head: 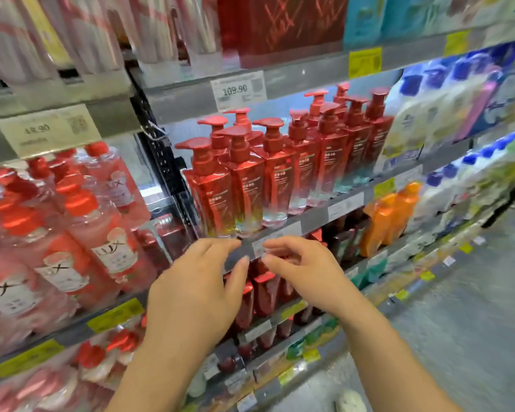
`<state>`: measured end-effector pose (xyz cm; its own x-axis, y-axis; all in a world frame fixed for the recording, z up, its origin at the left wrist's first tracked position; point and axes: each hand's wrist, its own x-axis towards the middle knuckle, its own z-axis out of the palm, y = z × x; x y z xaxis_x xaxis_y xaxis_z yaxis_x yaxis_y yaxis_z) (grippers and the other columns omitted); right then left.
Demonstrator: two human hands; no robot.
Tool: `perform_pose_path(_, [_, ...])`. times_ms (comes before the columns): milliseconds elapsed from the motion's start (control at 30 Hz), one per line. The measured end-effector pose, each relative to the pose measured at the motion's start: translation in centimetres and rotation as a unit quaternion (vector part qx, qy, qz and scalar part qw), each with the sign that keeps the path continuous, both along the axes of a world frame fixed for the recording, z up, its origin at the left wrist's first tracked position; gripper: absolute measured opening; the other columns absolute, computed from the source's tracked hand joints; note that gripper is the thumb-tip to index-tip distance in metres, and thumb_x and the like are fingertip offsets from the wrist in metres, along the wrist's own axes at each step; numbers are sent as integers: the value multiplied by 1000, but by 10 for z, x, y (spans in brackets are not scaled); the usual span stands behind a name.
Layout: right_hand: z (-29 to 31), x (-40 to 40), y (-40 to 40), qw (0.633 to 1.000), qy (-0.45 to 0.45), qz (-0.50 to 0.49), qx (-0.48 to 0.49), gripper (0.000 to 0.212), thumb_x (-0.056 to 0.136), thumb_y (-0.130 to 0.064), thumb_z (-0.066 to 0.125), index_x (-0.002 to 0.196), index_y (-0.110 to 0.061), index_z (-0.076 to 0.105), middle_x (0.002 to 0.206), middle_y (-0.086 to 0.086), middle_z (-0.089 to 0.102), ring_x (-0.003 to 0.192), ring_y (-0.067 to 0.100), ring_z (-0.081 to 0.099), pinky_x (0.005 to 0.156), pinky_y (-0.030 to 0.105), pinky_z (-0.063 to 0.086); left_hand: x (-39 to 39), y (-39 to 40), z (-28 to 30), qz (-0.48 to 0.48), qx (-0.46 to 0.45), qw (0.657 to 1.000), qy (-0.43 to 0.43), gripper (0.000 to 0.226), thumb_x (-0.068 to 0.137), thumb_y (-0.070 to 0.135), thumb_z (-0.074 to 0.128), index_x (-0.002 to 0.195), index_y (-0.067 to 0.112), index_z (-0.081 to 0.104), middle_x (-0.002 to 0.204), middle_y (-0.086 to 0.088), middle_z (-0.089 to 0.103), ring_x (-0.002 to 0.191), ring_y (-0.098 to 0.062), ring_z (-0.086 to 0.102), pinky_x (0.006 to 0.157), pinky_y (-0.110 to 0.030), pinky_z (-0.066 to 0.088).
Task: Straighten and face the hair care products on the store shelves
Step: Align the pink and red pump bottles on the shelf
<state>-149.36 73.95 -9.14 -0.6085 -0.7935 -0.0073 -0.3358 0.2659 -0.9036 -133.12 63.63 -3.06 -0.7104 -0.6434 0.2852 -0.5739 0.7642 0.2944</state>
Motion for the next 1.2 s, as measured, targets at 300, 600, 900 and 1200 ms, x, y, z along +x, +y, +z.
perform_pose_path(300, [44,-139,9,996,66,36,-41,19,90,-37,73,108,-41,68,101,-21,70,88,11,70,89,42,55,-124,22,10,57,-29,994,89,29,90,40,63,116,30,69,117,11,68,99,-18,68,77,-33,52])
perform_pose_path(600, [94,-213,-32,932,337,122,-50,73,90,-40,70,153,-21,36,134,1,64,106,25,67,92,35,48,-202,23,23,152,-86,978,114,39,88,32,70,126,22,67,135,8,60,111,-17,66,79,-39,56])
perform_pose_path(900, [108,-207,-75,921,347,174,29,107,89,-34,70,158,-12,-9,102,14,72,88,34,70,72,37,51,-195,8,17,170,-152,966,118,21,82,20,78,102,17,78,103,3,71,67,-24,69,49,-32,53])
perform_pose_path(1200, [98,-204,-81,935,317,142,74,113,89,-31,74,156,-23,-17,86,1,70,44,7,64,52,21,49,-188,-6,19,129,-159,969,137,16,79,14,81,94,18,79,81,3,69,61,-24,67,47,-25,42])
